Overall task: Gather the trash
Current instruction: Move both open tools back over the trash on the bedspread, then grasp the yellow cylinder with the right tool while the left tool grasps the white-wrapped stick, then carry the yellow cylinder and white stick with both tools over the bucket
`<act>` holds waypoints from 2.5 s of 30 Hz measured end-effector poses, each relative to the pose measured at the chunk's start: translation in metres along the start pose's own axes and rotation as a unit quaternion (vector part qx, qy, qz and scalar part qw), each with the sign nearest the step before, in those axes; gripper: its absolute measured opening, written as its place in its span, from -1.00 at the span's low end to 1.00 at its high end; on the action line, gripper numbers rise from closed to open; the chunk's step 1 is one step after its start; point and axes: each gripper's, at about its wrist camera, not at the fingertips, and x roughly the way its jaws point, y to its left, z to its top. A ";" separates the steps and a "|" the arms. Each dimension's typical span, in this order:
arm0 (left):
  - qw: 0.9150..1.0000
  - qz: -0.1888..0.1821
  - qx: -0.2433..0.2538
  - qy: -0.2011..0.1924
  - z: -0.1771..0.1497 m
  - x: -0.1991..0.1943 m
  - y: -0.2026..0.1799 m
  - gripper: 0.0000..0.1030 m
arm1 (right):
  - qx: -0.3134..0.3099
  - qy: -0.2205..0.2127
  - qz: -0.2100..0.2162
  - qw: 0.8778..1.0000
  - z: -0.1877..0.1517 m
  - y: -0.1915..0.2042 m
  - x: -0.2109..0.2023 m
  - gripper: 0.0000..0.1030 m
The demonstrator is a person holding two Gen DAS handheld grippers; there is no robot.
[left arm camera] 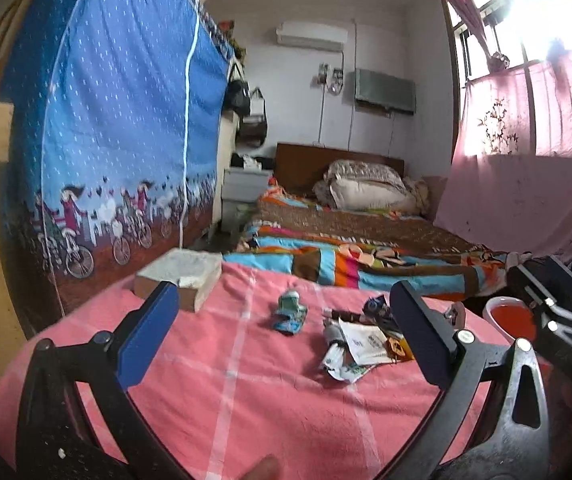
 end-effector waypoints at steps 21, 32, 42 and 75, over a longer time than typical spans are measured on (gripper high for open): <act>0.967 -0.099 0.003 0.234 -0.028 0.080 -0.016 -0.04 | -0.010 0.250 0.113 0.961 -0.046 0.025 0.076 -0.21; 0.944 -0.131 -0.078 0.291 -0.039 0.108 -0.004 -0.45 | 0.021 0.309 0.140 0.940 -0.058 0.022 0.093 -0.38; 0.951 -0.144 -0.098 0.254 -0.033 0.097 0.001 -0.85 | 0.050 0.311 0.163 0.935 -0.058 0.017 0.092 -0.75; 0.965 -0.230 0.112 -0.063 0.028 0.015 -0.144 -0.85 | -0.004 -0.076 -0.045 0.996 0.025 -0.064 -0.048 -0.75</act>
